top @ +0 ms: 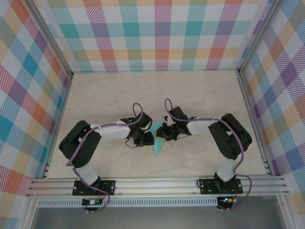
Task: Fold a paper plane with a square sheet of paper (pick it up from the middle)
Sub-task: Turn over the paper at the center of the table.
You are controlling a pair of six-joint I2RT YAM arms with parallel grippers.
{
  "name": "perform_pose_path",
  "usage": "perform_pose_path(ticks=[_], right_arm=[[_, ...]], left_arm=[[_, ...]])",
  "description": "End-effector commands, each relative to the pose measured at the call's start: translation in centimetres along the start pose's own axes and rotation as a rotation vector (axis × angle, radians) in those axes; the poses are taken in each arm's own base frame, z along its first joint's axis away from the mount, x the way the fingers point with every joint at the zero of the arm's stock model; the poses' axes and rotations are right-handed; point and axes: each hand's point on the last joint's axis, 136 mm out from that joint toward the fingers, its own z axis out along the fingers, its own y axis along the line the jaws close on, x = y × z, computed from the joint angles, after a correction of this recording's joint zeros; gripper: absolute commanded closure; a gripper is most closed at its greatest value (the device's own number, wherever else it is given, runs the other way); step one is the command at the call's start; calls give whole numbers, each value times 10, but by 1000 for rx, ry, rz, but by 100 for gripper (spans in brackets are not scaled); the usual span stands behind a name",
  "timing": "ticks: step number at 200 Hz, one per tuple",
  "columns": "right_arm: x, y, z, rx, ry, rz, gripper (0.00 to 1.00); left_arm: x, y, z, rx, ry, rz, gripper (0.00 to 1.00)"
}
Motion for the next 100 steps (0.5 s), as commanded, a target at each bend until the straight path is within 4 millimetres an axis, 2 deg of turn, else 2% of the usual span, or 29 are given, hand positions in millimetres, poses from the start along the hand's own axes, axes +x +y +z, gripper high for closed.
perform_pose_path(ticks=[1, 20, 48, 68, 100], right_arm=[[-2, 12, 0, -8, 15, -75, 87], [-4, 14, -10, 44, -4, -109, 90], [-9, 13, -37, 176, -47, -169, 92], [-9, 1, -64, 363, -78, -211, 92], [-9, -26, -116, 779, -116, -268, 90]], left_arm=[[2, 1, 3, 12, -23, 1, 76], [-8, -9, -15, 49, -105, 5, 75], [-18, -4, -51, 28, -249, -3, 72], [-18, 15, -76, -49, -336, -32, 69], [-19, 47, -110, -141, -480, -104, 67]])
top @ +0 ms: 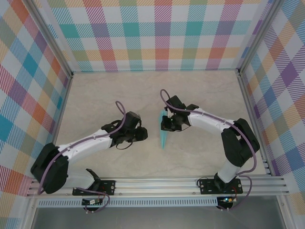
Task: Fold a paper plane with a square sheet of paper (pick it up from the middle)
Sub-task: Turn over the paper at the center of the table.
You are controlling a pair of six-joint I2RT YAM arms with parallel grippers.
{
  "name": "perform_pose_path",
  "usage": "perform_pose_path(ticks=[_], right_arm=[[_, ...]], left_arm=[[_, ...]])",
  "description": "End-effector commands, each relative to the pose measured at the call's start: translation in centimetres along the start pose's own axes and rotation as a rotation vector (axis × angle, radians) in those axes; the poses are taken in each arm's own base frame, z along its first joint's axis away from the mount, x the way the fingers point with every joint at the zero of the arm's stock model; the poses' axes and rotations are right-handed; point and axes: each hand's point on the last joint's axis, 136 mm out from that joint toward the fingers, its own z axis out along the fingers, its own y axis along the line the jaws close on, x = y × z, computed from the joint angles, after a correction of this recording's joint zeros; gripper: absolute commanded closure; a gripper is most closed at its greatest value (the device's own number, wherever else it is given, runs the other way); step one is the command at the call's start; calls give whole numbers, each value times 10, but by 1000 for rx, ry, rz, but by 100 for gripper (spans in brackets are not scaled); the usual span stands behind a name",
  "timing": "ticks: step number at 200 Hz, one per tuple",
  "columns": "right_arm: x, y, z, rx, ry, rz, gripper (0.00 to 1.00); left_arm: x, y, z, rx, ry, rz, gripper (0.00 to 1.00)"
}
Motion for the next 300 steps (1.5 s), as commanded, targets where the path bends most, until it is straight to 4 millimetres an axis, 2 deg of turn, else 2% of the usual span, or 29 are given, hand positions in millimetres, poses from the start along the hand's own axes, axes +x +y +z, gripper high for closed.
perform_pose_path(ticks=[1, 24, 47, 63, 76, 113, 142, 159, 170, 189, 209, 240, 253, 270, 284, 300], right_arm=[[19, -57, -38, 426, 46, -99, 90], [20, -77, -61, 708, 65, -146, 90], [23, -77, -55, 833, 100, -163, 90], [26, -72, -40, 867, 123, -158, 89], [29, -65, -24, 868, 145, -155, 88], [45, -36, 25, 812, 237, -159, 84], [54, -2, 55, 664, 283, -162, 73], [57, 17, 64, 548, 298, -150, 62], [55, 33, 60, 464, 281, -153, 60], [48, 58, 47, 313, 222, -162, 48], [43, 66, 23, 192, 150, -154, 39], [38, 53, -3, 9, 90, -93, 30], [39, 49, -7, -77, 88, -83, 30], [40, 30, -9, -83, 75, -40, 29], [41, 15, -7, -109, 93, 14, 35], [45, 13, -2, -182, 108, 34, 42]], left_arm=[[-5, 44, -17, -166, -102, -55, 67], [-7, 65, -30, -206, -172, -118, 64], [-8, 80, -39, -231, -222, -176, 63], [-8, 88, -47, -245, -253, -205, 62], [-7, 96, -54, -261, -281, -226, 57], [-4, 110, -68, -274, -337, -254, 51], [0, 114, -71, -272, -344, -266, 49], [2, 114, -69, -263, -337, -270, 49], [3, 113, -68, -257, -330, -271, 49], [4, 106, -63, -222, -312, -265, 48], [5, 93, -52, -159, -273, -248, 45], [11, 65, -31, -47, -178, -221, 44], [14, 58, -22, -25, -135, -215, 44], [12, 42, -12, 27, -92, -191, 44], [14, 31, -5, 62, -49, -180, 44], [17, 23, 5, 79, -5, -182, 44]])
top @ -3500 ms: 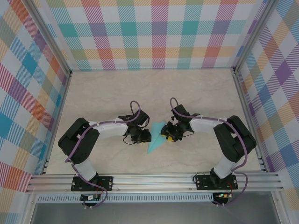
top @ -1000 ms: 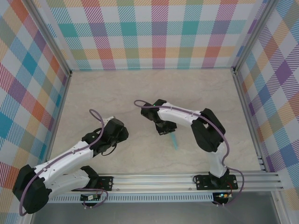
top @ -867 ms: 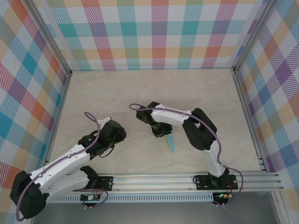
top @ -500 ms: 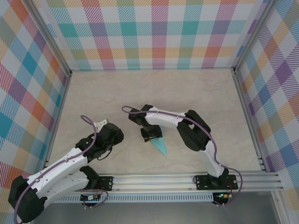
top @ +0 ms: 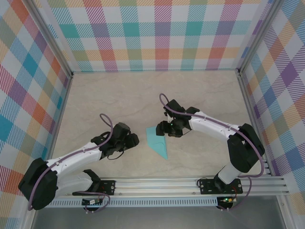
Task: Fold a paper plane with a square sheet of paper (pick it up from the middle)
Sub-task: Turn over the paper at the center of the table, then fold the wing for the fifth time at the center of the table.
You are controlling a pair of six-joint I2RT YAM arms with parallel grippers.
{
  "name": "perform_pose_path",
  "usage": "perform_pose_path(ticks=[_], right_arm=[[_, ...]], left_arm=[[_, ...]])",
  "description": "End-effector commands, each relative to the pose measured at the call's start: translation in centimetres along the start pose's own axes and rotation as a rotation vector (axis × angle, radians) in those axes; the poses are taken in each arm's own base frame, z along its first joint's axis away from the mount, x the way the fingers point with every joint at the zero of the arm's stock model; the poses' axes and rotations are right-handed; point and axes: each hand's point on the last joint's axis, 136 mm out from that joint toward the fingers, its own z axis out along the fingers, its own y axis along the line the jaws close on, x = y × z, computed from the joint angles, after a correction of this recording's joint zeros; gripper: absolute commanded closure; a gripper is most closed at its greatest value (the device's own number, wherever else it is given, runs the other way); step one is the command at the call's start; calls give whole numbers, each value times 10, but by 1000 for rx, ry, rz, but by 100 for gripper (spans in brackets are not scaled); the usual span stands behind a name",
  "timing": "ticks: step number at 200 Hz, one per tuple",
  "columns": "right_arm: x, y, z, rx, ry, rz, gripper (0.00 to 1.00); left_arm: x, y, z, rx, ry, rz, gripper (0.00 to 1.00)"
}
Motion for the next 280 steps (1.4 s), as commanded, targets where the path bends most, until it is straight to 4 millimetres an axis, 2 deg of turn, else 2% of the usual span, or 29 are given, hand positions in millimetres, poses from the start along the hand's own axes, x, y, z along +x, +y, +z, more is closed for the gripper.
perform_pose_path(ticks=[1, 24, 67, 101, 194, 245, 280], right_arm=[[3, 13, 5, -166, 24, -1, 42], [9, 9, 18, -184, 57, 11, 51], [5, -4, 38, -173, 75, 55, 70], [3, -17, 49, -165, 73, 119, 78], [16, -39, 52, -180, -10, 349, 85], [25, -47, 48, -167, -28, 389, 85], [28, -53, 52, -136, -10, 393, 85]], left_arm=[[-5, -37, 3, 133, 47, 18, 44], [0, -46, 14, 150, 94, 8, 44], [10, -52, 28, 135, 161, 18, 44], [15, -54, 35, 119, 184, 26, 45], [21, -58, 46, 95, 214, 22, 46], [23, -69, 52, 146, 230, -11, 48], [26, -76, 59, 178, 246, -31, 51]])
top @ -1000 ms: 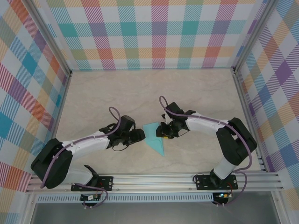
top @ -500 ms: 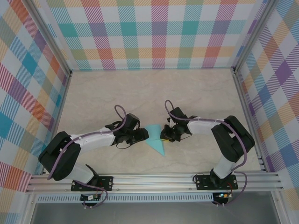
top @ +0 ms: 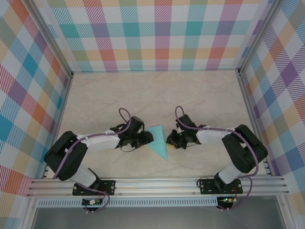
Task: Fold a paper plane with a square sheet of paper (pick it up from the middle)
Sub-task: Fold the wing for the fifth time at the center of the table.
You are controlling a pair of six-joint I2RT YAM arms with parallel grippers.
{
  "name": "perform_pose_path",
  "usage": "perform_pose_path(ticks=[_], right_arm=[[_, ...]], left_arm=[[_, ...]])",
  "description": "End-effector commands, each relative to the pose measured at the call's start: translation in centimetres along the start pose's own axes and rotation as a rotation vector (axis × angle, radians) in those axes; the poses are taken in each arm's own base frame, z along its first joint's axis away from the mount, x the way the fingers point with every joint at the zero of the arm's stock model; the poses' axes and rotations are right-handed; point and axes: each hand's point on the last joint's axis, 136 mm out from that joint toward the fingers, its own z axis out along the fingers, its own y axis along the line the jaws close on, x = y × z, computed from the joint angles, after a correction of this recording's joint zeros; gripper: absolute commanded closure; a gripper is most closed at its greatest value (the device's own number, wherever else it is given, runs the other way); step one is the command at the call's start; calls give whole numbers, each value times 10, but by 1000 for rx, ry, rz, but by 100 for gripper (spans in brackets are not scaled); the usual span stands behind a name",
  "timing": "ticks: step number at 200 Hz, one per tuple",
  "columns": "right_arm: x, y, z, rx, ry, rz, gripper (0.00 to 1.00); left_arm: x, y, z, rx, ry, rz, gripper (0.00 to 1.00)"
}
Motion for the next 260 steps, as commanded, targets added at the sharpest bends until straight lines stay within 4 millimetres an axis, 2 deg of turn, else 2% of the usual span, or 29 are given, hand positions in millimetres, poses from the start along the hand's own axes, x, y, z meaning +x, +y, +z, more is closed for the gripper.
perform_pose_path(ticks=[1, 23, 43, 71, 97, 113, 167, 196, 260], right_arm=[[1, -9, 1, 38, -4, 23, 85], [0, -3, -5, 18, -19, -4, 84], [-5, 7, -19, 15, -56, -53, 83], [-4, 37, -34, -82, -62, -163, 83], [3, 62, -37, -186, -11, -237, 83], [4, 69, -32, -209, 24, -251, 83], [1, 53, -4, -143, 92, -218, 84], [-1, 28, 10, -59, 88, -180, 84], [3, 10, 18, -47, 106, -144, 84]], left_arm=[[1, -16, 4, 53, 13, -8, 51], [0, -12, 2, 31, -3, -12, 51], [-1, -8, -2, 10, -13, -3, 51], [-3, -2, -7, -20, -37, -1, 51], [-5, 0, -11, -27, -60, -4, 50], [-5, -1, -9, -23, -54, -4, 50], [-3, -2, -6, -16, -38, -9, 48], [-2, -2, -5, -19, -33, -13, 47], [0, -2, -3, -15, -23, -18, 45]])
